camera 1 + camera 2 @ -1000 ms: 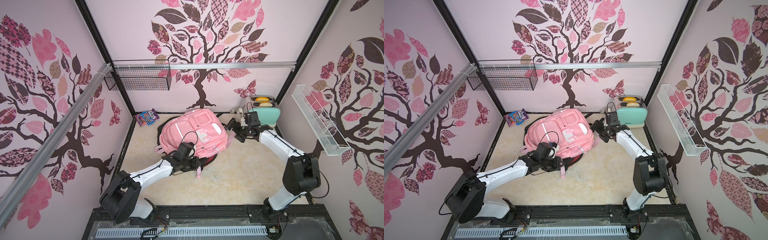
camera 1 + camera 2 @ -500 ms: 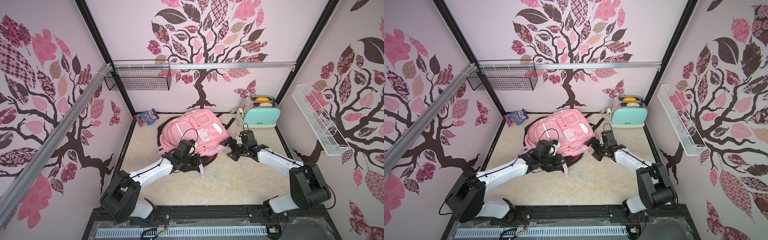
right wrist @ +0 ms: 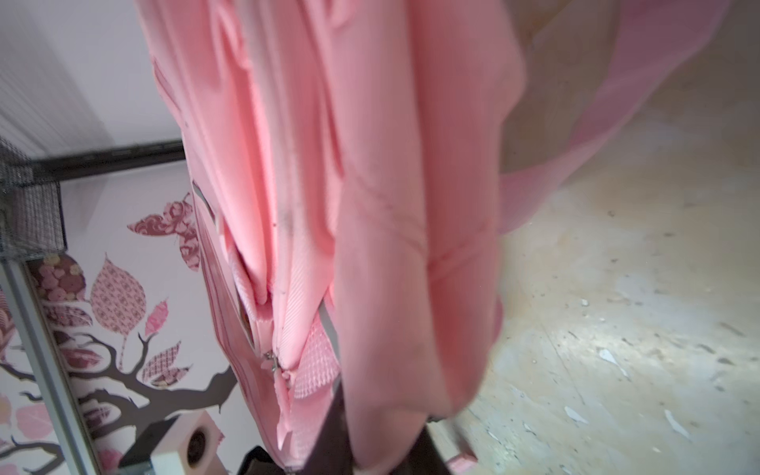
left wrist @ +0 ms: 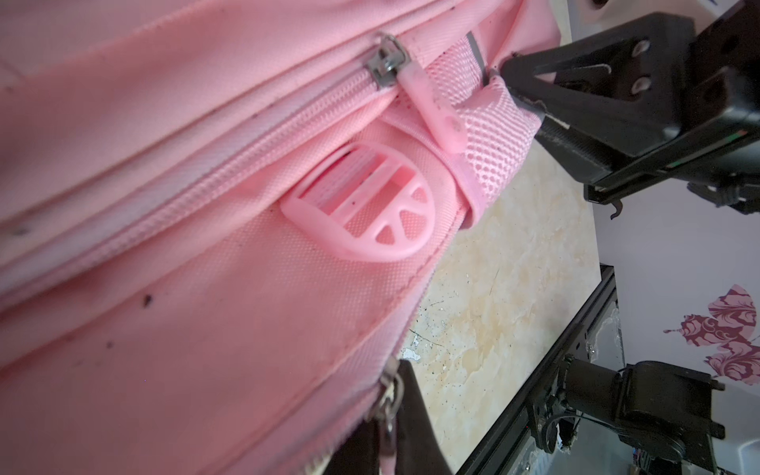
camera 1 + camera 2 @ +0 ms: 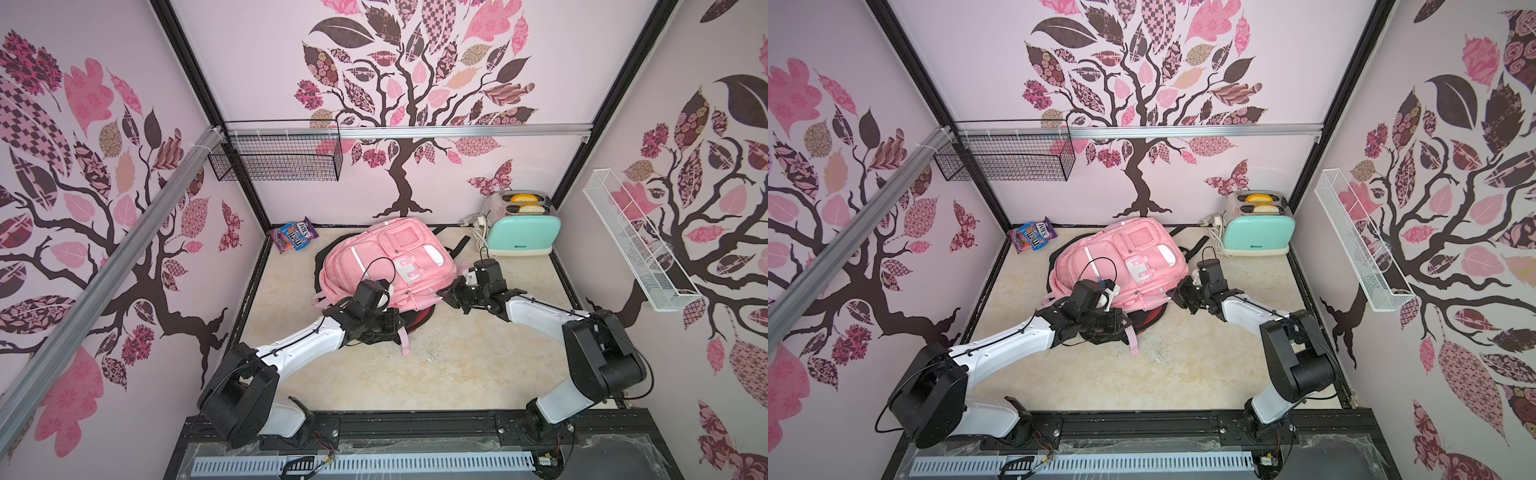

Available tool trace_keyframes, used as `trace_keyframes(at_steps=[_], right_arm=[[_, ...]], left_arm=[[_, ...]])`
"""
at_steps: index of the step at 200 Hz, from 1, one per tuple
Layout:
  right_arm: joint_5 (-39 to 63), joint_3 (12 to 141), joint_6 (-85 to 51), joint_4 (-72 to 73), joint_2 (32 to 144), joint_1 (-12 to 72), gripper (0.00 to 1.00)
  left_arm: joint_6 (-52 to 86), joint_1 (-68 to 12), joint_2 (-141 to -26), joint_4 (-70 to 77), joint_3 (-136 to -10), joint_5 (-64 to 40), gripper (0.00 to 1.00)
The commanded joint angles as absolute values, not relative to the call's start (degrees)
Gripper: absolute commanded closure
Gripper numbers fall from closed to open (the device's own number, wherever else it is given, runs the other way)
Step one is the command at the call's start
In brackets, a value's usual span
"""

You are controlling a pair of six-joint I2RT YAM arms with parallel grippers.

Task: Zip up the backpack
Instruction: Zip the zipper on the backpack.

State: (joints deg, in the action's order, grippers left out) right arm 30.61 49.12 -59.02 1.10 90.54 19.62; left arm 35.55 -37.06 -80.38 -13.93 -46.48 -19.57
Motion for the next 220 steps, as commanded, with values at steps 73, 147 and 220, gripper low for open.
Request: trace_keyframes(at_steps=[73,147,220], right_arm=[[28.9,57.9,-45.4,-9.3,88.0,19.9,1.0],[25.7,62.7,-38.4,-16.0,89.0,19.8,1.0],[21.2,66.3,-34.8,-19.5,91.9,19.4,1.0]], left_arm=[[26.6,-38.4,-80.5,-31.9,-54.4,-3.7,1.0],[26.4,-39.3,-81.0,-36.6,-55.8,0.7,1.0],[29.4,-38.2,-79.7,-31.5,-52.4,-3.9,1.0]])
